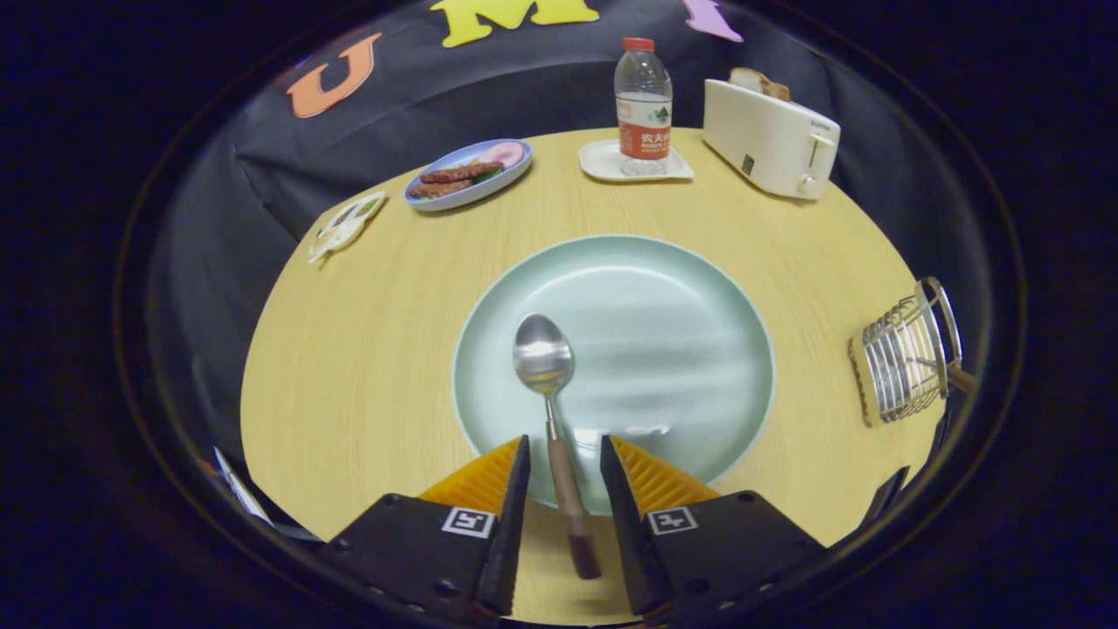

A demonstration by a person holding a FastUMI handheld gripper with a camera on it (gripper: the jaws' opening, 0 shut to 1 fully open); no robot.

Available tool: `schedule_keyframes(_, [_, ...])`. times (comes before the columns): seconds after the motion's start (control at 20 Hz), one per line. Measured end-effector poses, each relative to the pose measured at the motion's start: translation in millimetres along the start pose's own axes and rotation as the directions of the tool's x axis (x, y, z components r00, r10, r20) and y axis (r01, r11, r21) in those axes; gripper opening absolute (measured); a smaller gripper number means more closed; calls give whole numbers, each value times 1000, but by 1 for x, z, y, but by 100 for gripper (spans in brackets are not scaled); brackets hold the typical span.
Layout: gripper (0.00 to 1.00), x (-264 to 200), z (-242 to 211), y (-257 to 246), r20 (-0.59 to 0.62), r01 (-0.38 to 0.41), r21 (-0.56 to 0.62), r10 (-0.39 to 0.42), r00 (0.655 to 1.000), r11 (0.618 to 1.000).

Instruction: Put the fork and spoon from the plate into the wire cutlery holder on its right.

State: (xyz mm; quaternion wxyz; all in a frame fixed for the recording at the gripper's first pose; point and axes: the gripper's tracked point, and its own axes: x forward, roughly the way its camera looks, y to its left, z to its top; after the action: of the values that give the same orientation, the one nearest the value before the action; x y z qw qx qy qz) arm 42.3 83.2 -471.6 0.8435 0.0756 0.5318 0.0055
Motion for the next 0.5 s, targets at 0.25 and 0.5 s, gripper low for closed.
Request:
schedule_keyframes(0.25, [15,-3,-3,13,-29,-38,84,40,999,996])
schedule_keyframes(0.5, [10,-9,0,19,-28,-88,114,92,995,990])
